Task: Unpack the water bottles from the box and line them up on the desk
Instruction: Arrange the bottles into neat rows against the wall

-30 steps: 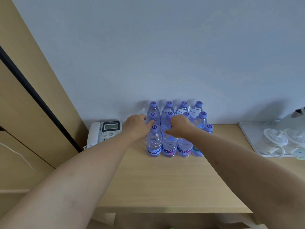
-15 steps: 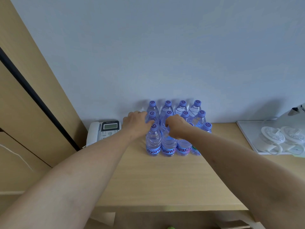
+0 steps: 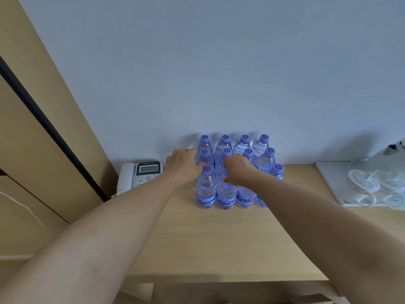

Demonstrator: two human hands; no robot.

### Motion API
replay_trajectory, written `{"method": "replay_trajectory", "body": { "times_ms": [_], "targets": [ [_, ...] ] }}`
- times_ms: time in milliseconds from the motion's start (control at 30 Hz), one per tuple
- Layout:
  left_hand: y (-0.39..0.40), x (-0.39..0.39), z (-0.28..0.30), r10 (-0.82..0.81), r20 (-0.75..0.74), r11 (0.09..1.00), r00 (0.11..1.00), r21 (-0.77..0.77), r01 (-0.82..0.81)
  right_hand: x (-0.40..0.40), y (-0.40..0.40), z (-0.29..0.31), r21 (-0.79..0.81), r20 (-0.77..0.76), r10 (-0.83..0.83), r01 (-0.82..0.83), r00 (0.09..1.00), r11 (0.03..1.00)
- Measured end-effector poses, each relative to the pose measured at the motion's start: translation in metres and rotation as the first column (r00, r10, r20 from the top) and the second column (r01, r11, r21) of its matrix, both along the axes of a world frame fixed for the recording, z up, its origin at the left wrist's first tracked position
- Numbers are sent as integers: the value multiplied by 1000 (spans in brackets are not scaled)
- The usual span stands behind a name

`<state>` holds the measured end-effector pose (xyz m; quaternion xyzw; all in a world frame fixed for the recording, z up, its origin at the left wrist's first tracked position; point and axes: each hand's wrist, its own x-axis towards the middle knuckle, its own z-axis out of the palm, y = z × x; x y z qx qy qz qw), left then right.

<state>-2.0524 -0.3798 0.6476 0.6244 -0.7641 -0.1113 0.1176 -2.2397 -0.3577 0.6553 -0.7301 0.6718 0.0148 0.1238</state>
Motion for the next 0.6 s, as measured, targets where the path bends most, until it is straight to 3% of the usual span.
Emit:
{"method": "replay_trajectory", "body": {
  "times_ms": [333, 600],
  "targets": [
    [-1, 2, -2, -19, -37, 1000, 999, 5, 19, -2, -3, -6, -31, -20, 17, -18, 1000, 999],
    [2, -5, 2, -81, -60, 997, 995, 10, 82, -6, 14, -9, -60, 139, -63, 72, 988, 996]
  ]
}}
